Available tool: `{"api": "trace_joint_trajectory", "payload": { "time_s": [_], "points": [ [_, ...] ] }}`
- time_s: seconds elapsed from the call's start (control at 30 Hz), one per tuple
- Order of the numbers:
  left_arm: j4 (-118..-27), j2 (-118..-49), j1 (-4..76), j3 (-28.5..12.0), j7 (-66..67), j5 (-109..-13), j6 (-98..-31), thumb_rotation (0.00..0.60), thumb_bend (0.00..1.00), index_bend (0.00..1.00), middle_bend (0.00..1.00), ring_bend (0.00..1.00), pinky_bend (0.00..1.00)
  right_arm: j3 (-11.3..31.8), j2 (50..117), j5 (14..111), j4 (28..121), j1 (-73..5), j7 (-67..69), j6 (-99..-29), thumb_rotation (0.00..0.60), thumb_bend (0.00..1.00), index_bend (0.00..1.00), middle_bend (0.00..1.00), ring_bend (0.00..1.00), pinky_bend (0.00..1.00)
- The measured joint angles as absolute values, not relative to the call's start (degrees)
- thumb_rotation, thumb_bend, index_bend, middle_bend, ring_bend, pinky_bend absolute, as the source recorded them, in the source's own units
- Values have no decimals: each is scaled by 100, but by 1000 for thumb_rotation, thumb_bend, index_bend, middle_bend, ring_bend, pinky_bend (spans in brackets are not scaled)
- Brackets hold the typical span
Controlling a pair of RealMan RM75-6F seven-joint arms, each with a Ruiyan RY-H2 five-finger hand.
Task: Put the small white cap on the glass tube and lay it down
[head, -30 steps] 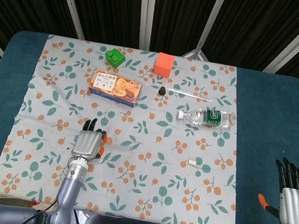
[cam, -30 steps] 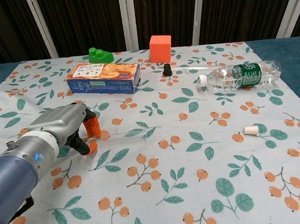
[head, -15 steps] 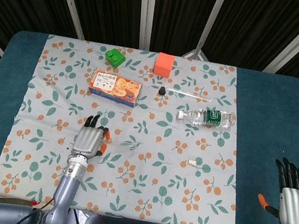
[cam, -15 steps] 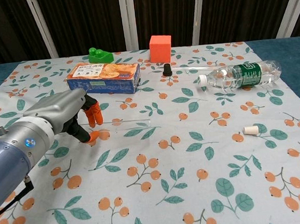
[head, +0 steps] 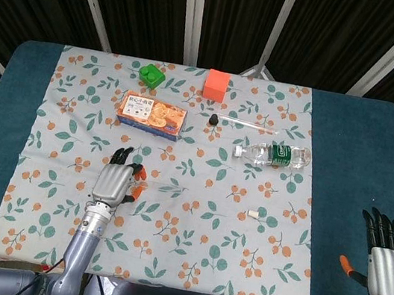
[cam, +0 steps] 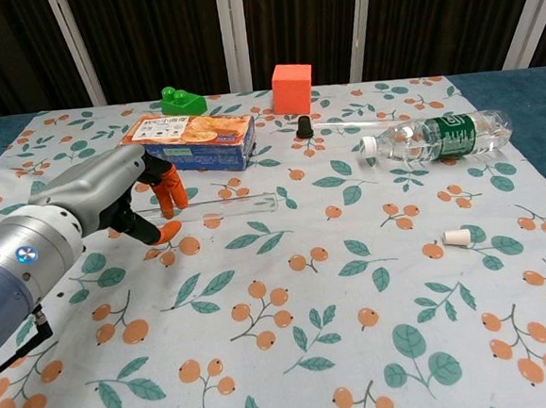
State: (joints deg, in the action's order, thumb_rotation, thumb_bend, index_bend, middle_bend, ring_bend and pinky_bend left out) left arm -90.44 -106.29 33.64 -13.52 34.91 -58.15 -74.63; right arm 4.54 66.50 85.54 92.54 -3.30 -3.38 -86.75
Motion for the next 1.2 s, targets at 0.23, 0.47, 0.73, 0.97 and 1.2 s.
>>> {"api": "trace_joint_trajectory", "payload": {
  "time_s": [0.23,0.47,0.73,0.97,1.2],
  "points": [
    [-8852,-10415,3278,-1199,2774,-6328,-7366,600,750,543,486,76,0,430,6662,8599,9229,-325,-378,-8691,600,238,0,0,0,0],
    [-8663,-10234,3202,-1173,2162,-6552,-7241,600,750,543,489,80,0,439,6706,8595,9247,-348,-482,-8671,600,237,0,0,0,0],
    [-8381,-10157,3203,-1264,1557,-6675,-7038,600,751,543,490,80,0,545,6765,8518,9383,-508,-758,-8515,600,237,0,0,0,0],
    [-8356,-10042,3314,-1421,1239,-6868,-6922,600,751,544,490,80,0,727,6946,8456,9566,-886,-1241,-8169,600,237,42,0,0,0],
    [-8645,-9843,3404,-1618,1064,-6994,-6930,600,753,544,493,80,0,870,7202,8275,9572,-1369,-1742,-7574,600,237,232,22,0,0]
  ]
}}
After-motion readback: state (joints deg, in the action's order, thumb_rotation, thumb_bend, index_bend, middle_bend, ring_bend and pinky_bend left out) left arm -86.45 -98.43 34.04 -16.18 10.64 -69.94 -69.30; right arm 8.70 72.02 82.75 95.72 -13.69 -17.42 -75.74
